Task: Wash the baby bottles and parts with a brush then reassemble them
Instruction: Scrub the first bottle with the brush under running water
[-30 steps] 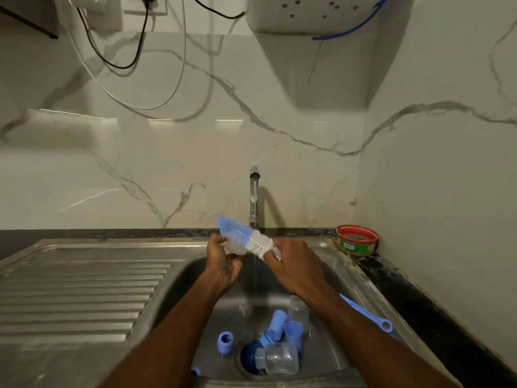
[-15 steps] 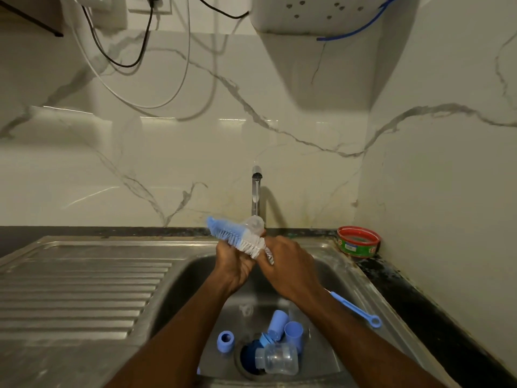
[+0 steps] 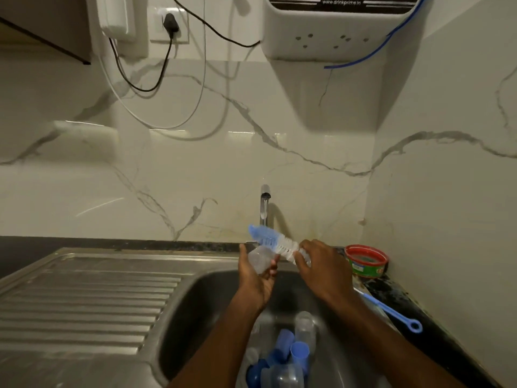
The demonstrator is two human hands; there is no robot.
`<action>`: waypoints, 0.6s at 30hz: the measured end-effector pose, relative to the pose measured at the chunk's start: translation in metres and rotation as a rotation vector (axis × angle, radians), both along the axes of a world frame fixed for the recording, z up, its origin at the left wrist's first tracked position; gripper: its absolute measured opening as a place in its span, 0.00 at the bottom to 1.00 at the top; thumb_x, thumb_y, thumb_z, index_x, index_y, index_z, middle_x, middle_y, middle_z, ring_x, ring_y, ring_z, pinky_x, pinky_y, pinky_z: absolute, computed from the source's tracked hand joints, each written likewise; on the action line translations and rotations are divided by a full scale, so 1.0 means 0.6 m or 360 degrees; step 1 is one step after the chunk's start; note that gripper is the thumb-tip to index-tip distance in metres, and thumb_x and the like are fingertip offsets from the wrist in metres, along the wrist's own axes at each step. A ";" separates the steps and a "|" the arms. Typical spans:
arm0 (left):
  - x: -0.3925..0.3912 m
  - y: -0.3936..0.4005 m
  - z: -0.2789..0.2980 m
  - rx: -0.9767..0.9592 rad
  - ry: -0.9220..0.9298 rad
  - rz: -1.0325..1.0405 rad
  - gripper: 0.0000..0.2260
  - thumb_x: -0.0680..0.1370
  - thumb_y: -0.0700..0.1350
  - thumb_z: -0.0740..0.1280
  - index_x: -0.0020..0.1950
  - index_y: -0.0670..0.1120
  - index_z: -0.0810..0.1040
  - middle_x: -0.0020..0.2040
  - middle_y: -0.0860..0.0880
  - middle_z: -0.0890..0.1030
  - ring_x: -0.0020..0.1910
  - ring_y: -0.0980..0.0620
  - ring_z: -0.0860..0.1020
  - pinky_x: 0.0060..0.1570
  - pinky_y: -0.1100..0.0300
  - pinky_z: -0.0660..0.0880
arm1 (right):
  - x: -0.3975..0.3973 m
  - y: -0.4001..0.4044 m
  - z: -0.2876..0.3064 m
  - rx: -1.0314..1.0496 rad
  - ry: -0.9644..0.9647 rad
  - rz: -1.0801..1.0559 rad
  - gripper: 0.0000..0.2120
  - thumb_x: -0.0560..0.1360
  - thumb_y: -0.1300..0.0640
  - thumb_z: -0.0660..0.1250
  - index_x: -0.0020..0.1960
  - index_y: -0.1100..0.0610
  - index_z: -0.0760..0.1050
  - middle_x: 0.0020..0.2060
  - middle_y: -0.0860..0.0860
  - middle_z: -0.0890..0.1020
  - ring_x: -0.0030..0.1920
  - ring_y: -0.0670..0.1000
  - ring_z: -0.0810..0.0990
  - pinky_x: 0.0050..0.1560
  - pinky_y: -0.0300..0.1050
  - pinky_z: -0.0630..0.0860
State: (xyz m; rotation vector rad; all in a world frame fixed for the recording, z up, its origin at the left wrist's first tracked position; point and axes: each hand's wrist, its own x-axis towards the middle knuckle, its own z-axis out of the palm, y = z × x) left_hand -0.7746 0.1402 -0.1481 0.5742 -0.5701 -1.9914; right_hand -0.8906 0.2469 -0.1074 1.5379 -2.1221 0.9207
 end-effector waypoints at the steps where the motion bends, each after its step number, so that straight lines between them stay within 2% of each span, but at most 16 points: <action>1: -0.007 -0.002 -0.004 0.0024 -0.0041 0.0033 0.32 0.81 0.66 0.58 0.63 0.37 0.77 0.54 0.35 0.81 0.34 0.49 0.77 0.27 0.63 0.75 | -0.003 -0.001 -0.008 0.0043 0.0003 -0.0031 0.13 0.81 0.44 0.63 0.61 0.48 0.77 0.54 0.48 0.82 0.48 0.48 0.80 0.46 0.44 0.78; 4: -0.021 -0.013 -0.009 -0.0005 -0.0139 0.0051 0.29 0.83 0.63 0.57 0.60 0.38 0.78 0.48 0.37 0.82 0.36 0.47 0.78 0.37 0.58 0.76 | -0.009 -0.008 -0.030 0.0077 -0.0027 -0.0093 0.12 0.82 0.45 0.63 0.62 0.49 0.77 0.53 0.49 0.81 0.50 0.49 0.80 0.43 0.40 0.69; 6: -0.022 -0.025 -0.015 -0.0033 -0.0141 0.0100 0.25 0.84 0.62 0.55 0.57 0.41 0.78 0.47 0.39 0.82 0.41 0.46 0.79 0.44 0.55 0.76 | -0.006 -0.011 -0.037 0.0077 -0.0024 0.0061 0.10 0.81 0.46 0.63 0.59 0.49 0.77 0.51 0.49 0.79 0.49 0.50 0.79 0.43 0.42 0.67; 8: -0.018 -0.032 -0.024 -0.0009 -0.0108 0.0141 0.25 0.84 0.63 0.54 0.61 0.44 0.76 0.50 0.43 0.80 0.48 0.47 0.79 0.53 0.53 0.75 | 0.005 -0.008 -0.046 0.0092 0.0003 0.0312 0.10 0.81 0.47 0.63 0.57 0.48 0.78 0.49 0.48 0.77 0.47 0.49 0.77 0.43 0.44 0.69; 10: -0.013 -0.031 -0.030 0.0047 0.0027 0.0143 0.27 0.83 0.64 0.56 0.67 0.43 0.74 0.54 0.41 0.79 0.55 0.44 0.79 0.61 0.49 0.75 | 0.012 -0.007 -0.050 0.0102 0.0071 0.0390 0.10 0.81 0.46 0.62 0.57 0.47 0.79 0.48 0.48 0.76 0.46 0.49 0.77 0.44 0.47 0.74; 11: -0.014 -0.028 -0.030 0.0041 0.0028 0.0171 0.27 0.83 0.63 0.56 0.66 0.42 0.75 0.54 0.40 0.81 0.54 0.43 0.80 0.58 0.49 0.76 | 0.008 -0.012 -0.048 0.0078 0.0075 0.0313 0.10 0.81 0.46 0.62 0.57 0.47 0.79 0.48 0.49 0.76 0.47 0.51 0.78 0.45 0.48 0.76; 13: -0.017 -0.016 -0.023 -0.0022 -0.0104 0.0207 0.26 0.85 0.60 0.54 0.66 0.39 0.76 0.51 0.37 0.82 0.41 0.45 0.80 0.42 0.55 0.78 | -0.002 -0.019 -0.040 0.0017 0.0007 0.0069 0.12 0.81 0.46 0.62 0.58 0.49 0.79 0.50 0.51 0.79 0.48 0.53 0.80 0.45 0.48 0.77; 15: -0.021 -0.009 -0.024 -0.0026 -0.0179 0.0184 0.29 0.84 0.62 0.52 0.65 0.39 0.75 0.48 0.36 0.82 0.34 0.48 0.77 0.31 0.60 0.72 | -0.007 -0.024 -0.039 0.0025 -0.0019 -0.0012 0.12 0.81 0.46 0.63 0.60 0.49 0.79 0.51 0.51 0.81 0.49 0.53 0.81 0.43 0.45 0.74; 16: -0.021 -0.005 -0.025 -0.0029 -0.0203 0.0209 0.30 0.84 0.64 0.52 0.65 0.39 0.75 0.48 0.37 0.81 0.35 0.47 0.77 0.32 0.60 0.73 | -0.004 -0.022 -0.042 0.0056 -0.0017 0.0048 0.12 0.81 0.46 0.63 0.60 0.49 0.78 0.51 0.50 0.80 0.49 0.52 0.80 0.43 0.44 0.73; 18: -0.018 -0.009 -0.025 -0.0058 -0.0100 0.0252 0.31 0.82 0.67 0.53 0.70 0.43 0.73 0.56 0.37 0.81 0.48 0.42 0.82 0.47 0.53 0.80 | 0.010 -0.009 -0.050 0.0066 -0.0014 0.0292 0.11 0.81 0.46 0.63 0.60 0.48 0.78 0.50 0.49 0.79 0.47 0.49 0.78 0.43 0.44 0.74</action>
